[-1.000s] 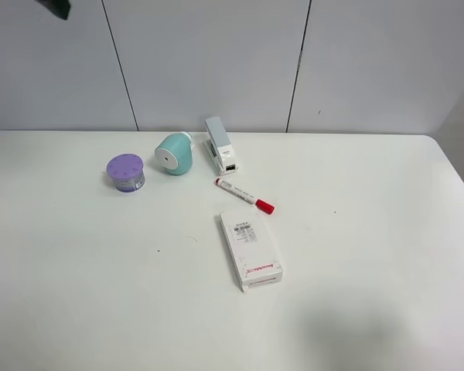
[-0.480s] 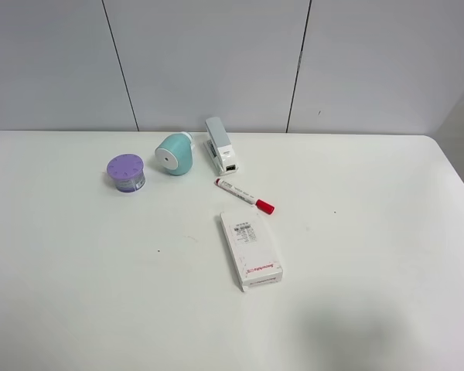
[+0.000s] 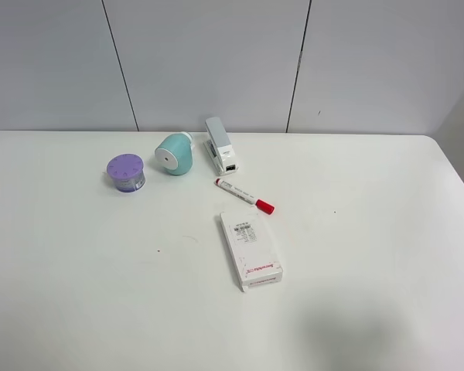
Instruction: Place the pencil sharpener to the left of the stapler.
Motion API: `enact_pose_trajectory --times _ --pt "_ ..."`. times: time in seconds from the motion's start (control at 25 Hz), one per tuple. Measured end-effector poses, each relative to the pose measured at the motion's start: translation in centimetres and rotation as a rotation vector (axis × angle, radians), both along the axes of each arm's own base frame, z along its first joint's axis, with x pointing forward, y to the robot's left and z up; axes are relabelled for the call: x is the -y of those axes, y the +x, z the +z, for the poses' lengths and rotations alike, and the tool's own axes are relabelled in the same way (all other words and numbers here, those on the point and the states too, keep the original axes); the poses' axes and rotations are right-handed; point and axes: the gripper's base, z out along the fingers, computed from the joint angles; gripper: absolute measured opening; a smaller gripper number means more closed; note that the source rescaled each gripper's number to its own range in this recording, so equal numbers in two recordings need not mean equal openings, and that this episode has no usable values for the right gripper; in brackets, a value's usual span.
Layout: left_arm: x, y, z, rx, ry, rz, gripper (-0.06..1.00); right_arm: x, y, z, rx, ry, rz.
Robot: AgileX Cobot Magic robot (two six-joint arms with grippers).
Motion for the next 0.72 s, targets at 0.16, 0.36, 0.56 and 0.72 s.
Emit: enact_pose_trajectory --times 0.16,0.36,0.56,0.72 --pt "0.29 -0.04 -1.13 -0.003 -0.018 -0.068 0.74 0.00 0.00 0.00 0.000 0.000 0.000" --pt "0.39 -0.48 -1.16 0.028 -0.018 -0.097 0.74 0.00 0.00 0.00 0.000 0.000 0.000" --pt "0.37 -0.52 -1.16 0.030 -0.018 -0.151 0.74 0.00 0.00 0.00 0.000 0.000 0.000" --pt "0.36 -0.52 -1.16 0.030 -0.019 -0.156 0.74 0.00 0.00 0.00 0.000 0.000 0.000"
